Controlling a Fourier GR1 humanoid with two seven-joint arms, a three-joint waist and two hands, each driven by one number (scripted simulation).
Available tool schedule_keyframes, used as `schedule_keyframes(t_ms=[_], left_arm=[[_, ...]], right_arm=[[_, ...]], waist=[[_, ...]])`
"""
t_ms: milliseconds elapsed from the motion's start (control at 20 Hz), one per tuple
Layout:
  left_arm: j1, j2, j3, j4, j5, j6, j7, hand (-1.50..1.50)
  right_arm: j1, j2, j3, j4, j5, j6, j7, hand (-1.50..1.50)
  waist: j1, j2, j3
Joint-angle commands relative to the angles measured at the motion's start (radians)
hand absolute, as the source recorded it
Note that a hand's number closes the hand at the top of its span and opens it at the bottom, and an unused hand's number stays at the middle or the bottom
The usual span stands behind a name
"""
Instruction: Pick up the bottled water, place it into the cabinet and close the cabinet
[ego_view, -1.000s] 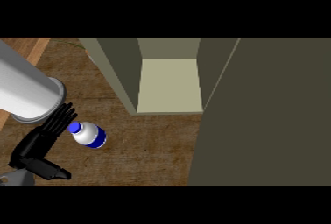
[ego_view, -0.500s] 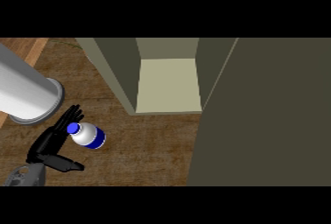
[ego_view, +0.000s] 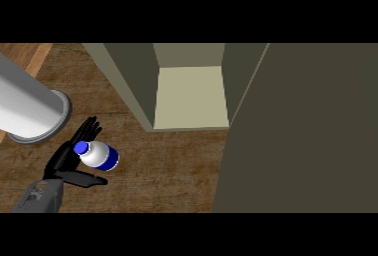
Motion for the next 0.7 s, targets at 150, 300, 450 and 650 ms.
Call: schedule_keyframes(t_ms=[150, 300, 450, 650], left_arm=[[-0.044, -0.037, 0.0, 0.106, 0.004, -0.041, -0.169, -1.5], [-0.06, -0.03, -0.003, 0.113, 0.014, -0.086, -0.199, 1.5], [-0.105, -0.059, -0.013, 0.138, 0.021, -0.102, -0.154, 1.5], [-0.108, -0.062, -0.06, 0.129, -0.017, -0.093, -0.205, 1.5]], right_arm=[[0.023, -0.029, -0.001, -0.076, 0.069, -0.016, -0.01, -1.5], [0.0, -0.047, 0.011, -0.101, 0.063, -0.014, 0.045, -1.5], [-0.029, -0.034, -0.003, -0.049, 0.063, -0.026, 0.026, -1.5], [-0.005, -0.053, -0.006, -0.082, 0.052, -0.033, 0.022, -1.5]], waist=[[0.002, 0.0, 0.001], [-0.005, 0.001, -0.001], [0.001, 0.001, 0.0], [-0.007, 0.001, 0.0]])
